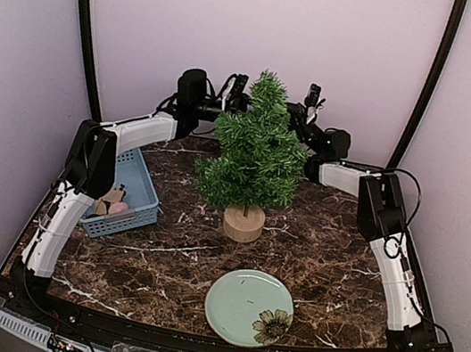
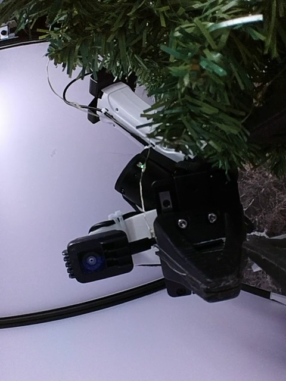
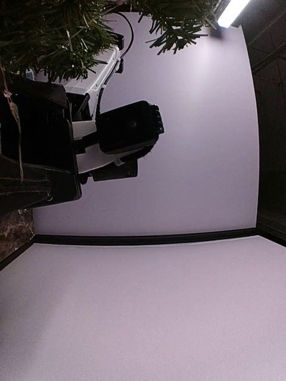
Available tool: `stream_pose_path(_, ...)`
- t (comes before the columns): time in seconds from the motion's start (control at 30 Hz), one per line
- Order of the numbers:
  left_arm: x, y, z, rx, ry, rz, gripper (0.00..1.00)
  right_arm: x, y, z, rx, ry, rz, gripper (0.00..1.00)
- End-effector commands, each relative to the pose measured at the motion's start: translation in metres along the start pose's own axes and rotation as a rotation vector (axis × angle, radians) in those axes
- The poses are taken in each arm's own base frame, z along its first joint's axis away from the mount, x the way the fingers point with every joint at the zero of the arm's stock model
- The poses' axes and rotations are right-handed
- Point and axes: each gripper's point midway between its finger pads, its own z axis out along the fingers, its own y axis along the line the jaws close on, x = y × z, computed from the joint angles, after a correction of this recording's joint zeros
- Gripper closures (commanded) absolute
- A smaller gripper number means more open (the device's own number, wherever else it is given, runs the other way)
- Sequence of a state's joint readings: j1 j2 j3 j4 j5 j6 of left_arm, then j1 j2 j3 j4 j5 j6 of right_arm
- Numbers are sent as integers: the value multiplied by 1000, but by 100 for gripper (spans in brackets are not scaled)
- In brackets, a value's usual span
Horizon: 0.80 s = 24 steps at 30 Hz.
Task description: Decorate the small christmas tree
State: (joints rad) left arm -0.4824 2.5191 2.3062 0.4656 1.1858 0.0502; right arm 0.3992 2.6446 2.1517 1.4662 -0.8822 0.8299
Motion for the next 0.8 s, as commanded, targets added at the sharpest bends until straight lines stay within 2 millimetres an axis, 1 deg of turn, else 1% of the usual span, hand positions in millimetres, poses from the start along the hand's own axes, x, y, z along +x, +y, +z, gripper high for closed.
stream_pose_path(0.0, -25, -11, -4, 43, -19, 50, 51, -2, 10, 12, -46, 18, -23, 100)
stream_pose_path(0.03, -26, -11, -5, 45, -19, 52, 54, 0, 10, 13, -45, 28, -25, 100)
stream_pose_path(0.07, -26, -12, -6, 48, -22, 55, 59, 1, 10, 14, -45, 35, -27, 100)
stream_pose_path(0.1, -28, -13, -6, 51, -24, 54, 61, 1, 11, 15, -46, 41, -31, 100)
stream_pose_path(0.17, -28, -14, -7, 59, -27, 58, 70, 3, 11, 17, -44, 48, -29, 100)
stream_pose_path(0.2, -29, -13, -9, 58, -30, 63, 72, 2, 11, 19, -45, 48, -32, 100)
stream_pose_path(0.23, -30, -13, -10, 58, -31, 56, 77, 2, 11, 20, -46, 48, -30, 100)
stream_pose_path(0.27, -32, -12, -12, 55, -36, 67, 79, 0, 12, 21, -47, 46, -32, 100)
stream_pose_path(0.3, -31, -11, -14, 53, -37, 42, 84, 0, 12, 22, -47, 44, -34, 100)
stream_pose_path(0.33, -34, -10, -17, 47, -46, 56, 87, -1, 12, 22, -47, 43, -35, 100)
stream_pose_path(0.37, -37, -10, -20, 43, -56, 55, 92, -2, 12, 23, -46, 42, -37, 100)
stream_pose_path(0.4, -41, -9, -26, 35, -61, 58, 95, -2, 12, 23, -45, 43, -37, 100)
stream_pose_path(0.43, -41, -8, -29, 29, -69, 48, 99, -2, 12, 23, -42, 44, -36, 99)
stream_pose_path(0.53, -47, -3, -40, 0, -78, 46, 100, -3, 12, 22, -36, 41, -41, 88)
stream_pose_path(0.63, -48, 0, -45, -25, -80, 45, 100, -3, 12, 22, -37, 38, -40, 81)
stream_pose_path(0.73, -51, 3, -49, -43, -84, 46, 100, -3, 14, 21, -41, 42, -41, 65)
stream_pose_path(0.77, -52, 3, -50, -48, -86, 50, 100, -2, 14, 20, -40, 46, -43, 61)
